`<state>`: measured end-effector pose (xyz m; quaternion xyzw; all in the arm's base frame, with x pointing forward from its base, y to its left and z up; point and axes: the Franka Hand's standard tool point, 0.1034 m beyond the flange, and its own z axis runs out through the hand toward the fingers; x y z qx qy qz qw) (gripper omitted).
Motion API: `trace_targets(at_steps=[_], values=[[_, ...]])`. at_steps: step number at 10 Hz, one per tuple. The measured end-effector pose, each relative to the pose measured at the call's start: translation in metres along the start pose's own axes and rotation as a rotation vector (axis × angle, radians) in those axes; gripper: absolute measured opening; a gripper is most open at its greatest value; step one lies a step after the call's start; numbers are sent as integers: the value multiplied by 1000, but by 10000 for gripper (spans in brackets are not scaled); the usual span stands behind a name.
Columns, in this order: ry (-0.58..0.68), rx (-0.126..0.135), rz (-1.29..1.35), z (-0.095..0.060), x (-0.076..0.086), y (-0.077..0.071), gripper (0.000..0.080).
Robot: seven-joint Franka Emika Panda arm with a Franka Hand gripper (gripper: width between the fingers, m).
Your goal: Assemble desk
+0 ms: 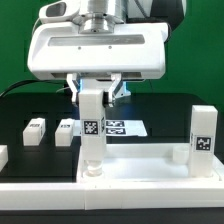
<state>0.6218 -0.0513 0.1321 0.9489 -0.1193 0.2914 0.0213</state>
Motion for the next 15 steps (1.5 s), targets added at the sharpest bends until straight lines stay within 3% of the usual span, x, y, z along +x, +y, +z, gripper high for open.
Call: trace_targets(at_steps=[5,12,13,14,15], values=[[19,-11,-10,10,-8,1,290],[60,-15,-18,11,-8,-1,290],[60,-15,-18,11,-8,-1,480],[60,-15,-18,11,-9,-1,611],[59,-15,-18,11,-9,-1,611]])
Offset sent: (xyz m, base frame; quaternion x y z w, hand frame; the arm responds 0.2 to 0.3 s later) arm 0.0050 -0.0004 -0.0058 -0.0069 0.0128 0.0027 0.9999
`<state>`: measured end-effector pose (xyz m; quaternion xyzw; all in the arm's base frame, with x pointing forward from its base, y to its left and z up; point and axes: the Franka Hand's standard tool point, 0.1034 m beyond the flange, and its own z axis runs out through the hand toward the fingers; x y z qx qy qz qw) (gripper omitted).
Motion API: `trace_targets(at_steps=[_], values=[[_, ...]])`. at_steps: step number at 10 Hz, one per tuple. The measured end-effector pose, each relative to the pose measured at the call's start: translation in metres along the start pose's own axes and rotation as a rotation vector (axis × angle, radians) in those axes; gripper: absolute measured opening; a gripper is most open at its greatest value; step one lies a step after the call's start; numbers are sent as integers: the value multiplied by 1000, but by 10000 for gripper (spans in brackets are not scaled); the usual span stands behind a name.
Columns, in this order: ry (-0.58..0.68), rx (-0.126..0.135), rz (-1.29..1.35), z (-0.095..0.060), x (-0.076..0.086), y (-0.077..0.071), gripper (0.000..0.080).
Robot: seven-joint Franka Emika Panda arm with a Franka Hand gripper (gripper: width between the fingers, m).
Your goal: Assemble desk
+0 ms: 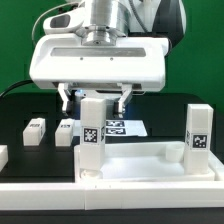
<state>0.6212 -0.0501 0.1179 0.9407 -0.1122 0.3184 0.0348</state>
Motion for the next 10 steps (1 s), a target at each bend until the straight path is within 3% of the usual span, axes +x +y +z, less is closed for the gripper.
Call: trace_targets(at_steps=[2,6,7,8,9,10], values=[[0,0,0,0,0,0,647],[-7,2,1,0,0,-1,649],[-87,22,16,-3,6,-4,649],[-91,31,22,-11,20,-2,649],[-126,34,26,-8,17,-1,649],[-273,54,34,-2,6,-5,649]])
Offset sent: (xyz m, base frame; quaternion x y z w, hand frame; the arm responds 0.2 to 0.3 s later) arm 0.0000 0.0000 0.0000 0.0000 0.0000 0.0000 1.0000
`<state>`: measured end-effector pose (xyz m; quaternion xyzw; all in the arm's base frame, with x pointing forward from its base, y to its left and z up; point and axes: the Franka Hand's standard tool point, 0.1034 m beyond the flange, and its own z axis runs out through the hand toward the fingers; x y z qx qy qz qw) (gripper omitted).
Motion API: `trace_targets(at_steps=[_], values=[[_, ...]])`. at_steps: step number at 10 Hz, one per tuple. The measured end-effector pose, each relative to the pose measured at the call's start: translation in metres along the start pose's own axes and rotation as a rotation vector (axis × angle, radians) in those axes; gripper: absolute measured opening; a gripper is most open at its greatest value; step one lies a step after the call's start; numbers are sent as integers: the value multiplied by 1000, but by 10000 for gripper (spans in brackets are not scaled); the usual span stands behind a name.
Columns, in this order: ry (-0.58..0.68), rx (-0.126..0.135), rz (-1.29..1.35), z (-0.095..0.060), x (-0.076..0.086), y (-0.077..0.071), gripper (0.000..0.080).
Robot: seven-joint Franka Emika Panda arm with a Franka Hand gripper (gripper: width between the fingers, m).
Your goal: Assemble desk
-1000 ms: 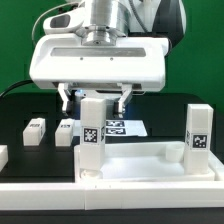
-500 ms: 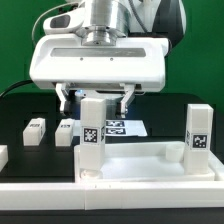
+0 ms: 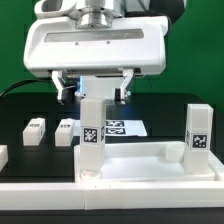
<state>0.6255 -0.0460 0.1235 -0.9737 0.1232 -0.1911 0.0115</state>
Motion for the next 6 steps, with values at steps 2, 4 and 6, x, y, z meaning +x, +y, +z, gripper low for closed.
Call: trace_targets(at_steps=[2,4,6], values=[[-186,22,14,2,1,-1,649],[-265,25,14,6,5,2,649],[-279,20,31,10,4,5,649]])
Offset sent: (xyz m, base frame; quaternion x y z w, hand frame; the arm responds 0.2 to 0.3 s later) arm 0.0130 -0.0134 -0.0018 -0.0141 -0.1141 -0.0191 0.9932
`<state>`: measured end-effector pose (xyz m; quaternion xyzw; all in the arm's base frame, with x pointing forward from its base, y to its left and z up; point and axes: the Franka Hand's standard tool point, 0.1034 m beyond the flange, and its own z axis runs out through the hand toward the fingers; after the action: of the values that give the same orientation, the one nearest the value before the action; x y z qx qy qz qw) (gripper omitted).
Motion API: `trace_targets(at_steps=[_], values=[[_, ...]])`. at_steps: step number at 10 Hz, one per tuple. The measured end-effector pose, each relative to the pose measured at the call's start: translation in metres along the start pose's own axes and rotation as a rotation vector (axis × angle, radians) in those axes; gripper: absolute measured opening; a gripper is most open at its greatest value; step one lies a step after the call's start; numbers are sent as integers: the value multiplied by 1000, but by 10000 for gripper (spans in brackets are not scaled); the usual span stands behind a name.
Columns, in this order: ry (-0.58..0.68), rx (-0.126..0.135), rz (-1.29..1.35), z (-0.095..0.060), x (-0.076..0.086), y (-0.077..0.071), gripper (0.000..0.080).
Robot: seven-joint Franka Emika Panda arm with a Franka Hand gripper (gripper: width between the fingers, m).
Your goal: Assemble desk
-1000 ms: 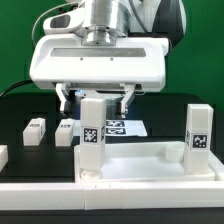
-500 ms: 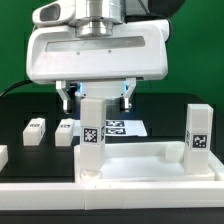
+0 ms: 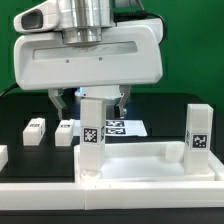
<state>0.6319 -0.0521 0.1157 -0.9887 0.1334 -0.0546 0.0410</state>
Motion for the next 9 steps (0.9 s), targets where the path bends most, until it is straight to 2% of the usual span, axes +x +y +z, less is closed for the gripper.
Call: trace_targets(at_steps=[1,2,3,4,9], values=[[-1,0,17,1,0,0,528],[-2,0,28,1,-1,0,528],[-2,2,94,1,-1,-1,388],[-3,1,172,2,-1,0,291],[-7,-1,476,3,-1,2,291]])
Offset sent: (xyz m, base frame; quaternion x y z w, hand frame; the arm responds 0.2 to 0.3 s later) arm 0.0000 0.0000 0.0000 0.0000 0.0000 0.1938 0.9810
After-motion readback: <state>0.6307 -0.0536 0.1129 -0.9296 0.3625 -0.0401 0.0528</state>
